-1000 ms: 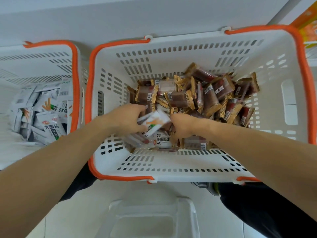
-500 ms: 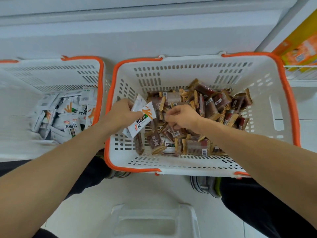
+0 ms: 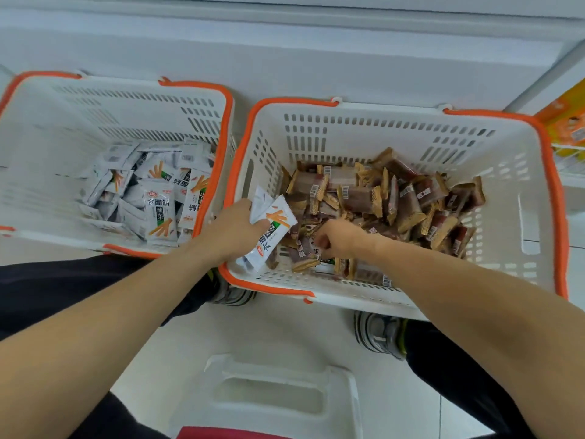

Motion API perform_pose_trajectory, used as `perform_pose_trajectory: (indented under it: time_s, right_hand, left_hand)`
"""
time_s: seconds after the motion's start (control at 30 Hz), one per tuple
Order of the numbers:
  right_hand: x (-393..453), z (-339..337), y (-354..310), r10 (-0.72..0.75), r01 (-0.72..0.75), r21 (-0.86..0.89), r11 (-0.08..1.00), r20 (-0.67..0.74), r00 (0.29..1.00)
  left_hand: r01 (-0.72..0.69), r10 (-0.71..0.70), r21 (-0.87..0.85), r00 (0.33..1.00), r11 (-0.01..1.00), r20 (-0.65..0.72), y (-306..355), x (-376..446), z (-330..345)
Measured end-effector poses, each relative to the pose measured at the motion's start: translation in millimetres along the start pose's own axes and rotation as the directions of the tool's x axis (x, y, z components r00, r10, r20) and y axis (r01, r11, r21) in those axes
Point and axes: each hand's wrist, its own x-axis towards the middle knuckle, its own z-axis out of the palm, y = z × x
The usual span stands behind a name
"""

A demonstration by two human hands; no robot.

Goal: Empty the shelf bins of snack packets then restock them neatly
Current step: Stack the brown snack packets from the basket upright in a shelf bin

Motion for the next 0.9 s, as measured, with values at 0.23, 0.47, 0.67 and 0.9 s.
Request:
perform_pose_trajectory:
  time_s: [0.23,0.47,0.67,0.9]
  right_hand:
    - [20.2,9.0,11.9,-0.007,0.026,-0.258,0.966,0.072,0.997]
    - [31.5,13.3,2.8,-0.003,0.014,-0.506,0.862,0.022,1.000]
    - [35.5,12.3,4.2,0.096,-0.092,-0.341,0.935,-0.006,0.995]
    - [2.3,-52.8,7.2,-0.015,0.006,0.119,0.993,0.080,0.997]
  left_hand:
    - [-0.009,0.009,-0.016,1.000,1.000,0.025,-0.4,7.8,13.7]
    - [0.002,0.002,-0.076,0.999,0.997,0.052,-0.1,7.7,11.8]
    - [0.002,0.010,-0.164,0.997,0.987,0.077,3.1,1.6,9.1]
    - [0.022,-0.030,-0.265,0.999,0.964,-0.025,8.0,-0.2,7.7]
